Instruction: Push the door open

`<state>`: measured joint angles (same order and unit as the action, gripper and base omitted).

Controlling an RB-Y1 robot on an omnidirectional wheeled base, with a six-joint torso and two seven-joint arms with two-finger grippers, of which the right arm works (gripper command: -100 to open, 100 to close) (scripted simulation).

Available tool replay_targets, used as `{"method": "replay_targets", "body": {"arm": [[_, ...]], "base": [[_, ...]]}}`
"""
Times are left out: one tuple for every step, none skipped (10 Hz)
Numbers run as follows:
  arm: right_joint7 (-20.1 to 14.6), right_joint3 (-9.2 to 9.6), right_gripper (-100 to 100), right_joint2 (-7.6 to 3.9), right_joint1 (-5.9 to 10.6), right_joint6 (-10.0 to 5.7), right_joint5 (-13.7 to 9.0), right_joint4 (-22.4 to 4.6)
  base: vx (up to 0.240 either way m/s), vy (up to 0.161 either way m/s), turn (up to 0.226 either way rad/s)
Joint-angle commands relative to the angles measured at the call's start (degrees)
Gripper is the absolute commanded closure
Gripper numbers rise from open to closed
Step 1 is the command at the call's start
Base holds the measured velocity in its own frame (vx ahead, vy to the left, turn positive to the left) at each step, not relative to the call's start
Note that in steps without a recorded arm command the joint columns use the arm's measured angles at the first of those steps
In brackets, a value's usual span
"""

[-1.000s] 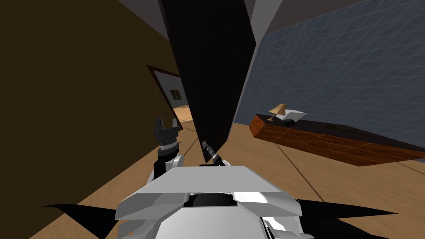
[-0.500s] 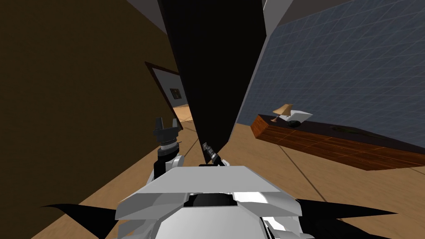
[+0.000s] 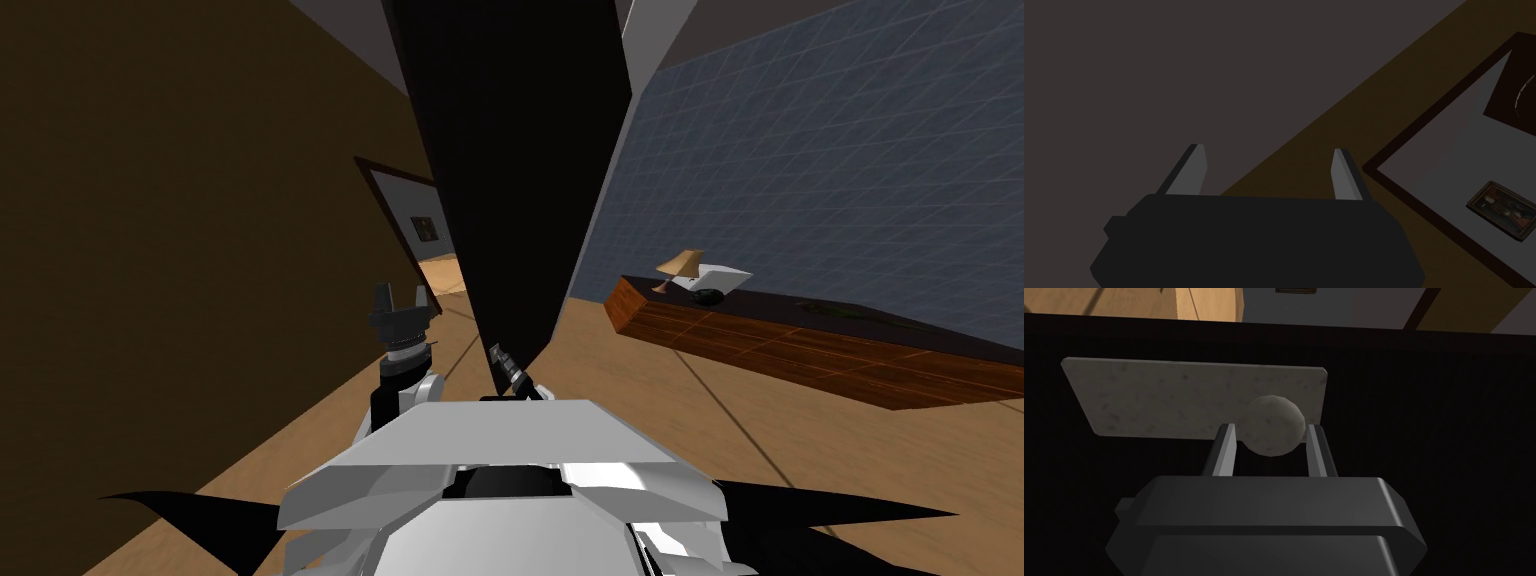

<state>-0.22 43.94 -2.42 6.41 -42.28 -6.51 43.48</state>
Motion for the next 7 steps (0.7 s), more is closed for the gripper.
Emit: {"method": "replay_targets", "body": {"arm": [[0.3, -1.33, 100, -0.33, 0.27, -0.4, -0.3, -0.6], [0.4, -1.98, 100, -0.59, 0.32, -0.46, -0.4, -0.8], [0.6, -2.8, 100, -0.85, 0.38, -0.54, -0.5, -0.9], [0.6, -2.8, 100, -0.85, 0.38, -0.54, -0.5, -0.9], [0.6, -2.8, 100, -0.85, 0.38, -0.54, -0.5, -0.9], [0.8, -4.13, 100, -1.2, 0.47, -0.67, -0.7, -1.2], [0.9, -4.61, 100, -1.31, 0.51, -0.72, -0.8, -1.3]], "base": [[0.068, 0.157, -0.054], [0.115, 0.163, -0.04], [0.147, 0.177, -0.036], [0.094, 0.124, -0.015], [0.035, 0.041, 0.009], [0.07, 0.095, -0.002], [0.102, 0.143, -0.05]]}}
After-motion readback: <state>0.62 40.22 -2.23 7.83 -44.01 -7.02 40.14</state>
